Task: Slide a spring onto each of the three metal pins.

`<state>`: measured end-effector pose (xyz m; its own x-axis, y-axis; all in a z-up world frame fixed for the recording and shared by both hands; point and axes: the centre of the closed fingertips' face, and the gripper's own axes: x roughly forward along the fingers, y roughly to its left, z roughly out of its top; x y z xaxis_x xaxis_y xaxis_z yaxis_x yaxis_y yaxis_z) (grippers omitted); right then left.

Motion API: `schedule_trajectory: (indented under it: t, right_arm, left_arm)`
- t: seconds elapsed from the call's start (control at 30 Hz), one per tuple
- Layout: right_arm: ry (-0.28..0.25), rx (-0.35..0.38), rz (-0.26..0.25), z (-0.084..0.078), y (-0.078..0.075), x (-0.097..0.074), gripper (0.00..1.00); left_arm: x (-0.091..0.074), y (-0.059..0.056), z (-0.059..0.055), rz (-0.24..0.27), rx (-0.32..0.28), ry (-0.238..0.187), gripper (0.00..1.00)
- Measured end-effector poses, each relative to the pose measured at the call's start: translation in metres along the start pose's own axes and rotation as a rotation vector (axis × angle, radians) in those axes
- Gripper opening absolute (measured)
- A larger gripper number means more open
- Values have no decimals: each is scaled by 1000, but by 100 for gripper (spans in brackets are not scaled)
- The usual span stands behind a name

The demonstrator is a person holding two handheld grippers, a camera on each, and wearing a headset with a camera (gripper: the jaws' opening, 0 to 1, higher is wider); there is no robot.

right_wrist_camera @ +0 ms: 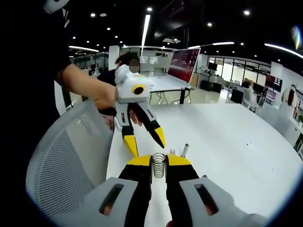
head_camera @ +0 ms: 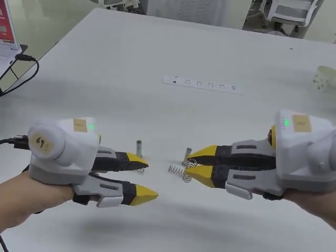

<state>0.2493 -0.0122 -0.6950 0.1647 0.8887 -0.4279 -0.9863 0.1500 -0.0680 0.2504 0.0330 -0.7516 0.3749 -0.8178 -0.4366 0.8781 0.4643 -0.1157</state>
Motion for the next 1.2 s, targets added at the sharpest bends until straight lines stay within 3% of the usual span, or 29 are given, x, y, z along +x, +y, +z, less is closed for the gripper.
schedule_trajectory:
  t: [0.53, 0.7, 1.2]
  right_arm:
    - [22, 41, -125, -19, -32, -20, 8]
    - [30, 55, -155, -26, -39, -27, 8]
    - [44, 88, -247, -44, -61, -47, 8]
  left_arm:
    - [-27, 17, -22, 93, -62, 2, 48]
    - [-34, 18, -23, 103, -91, -17, 52]
    - [-47, 30, -34, 167, -130, -22, 62]
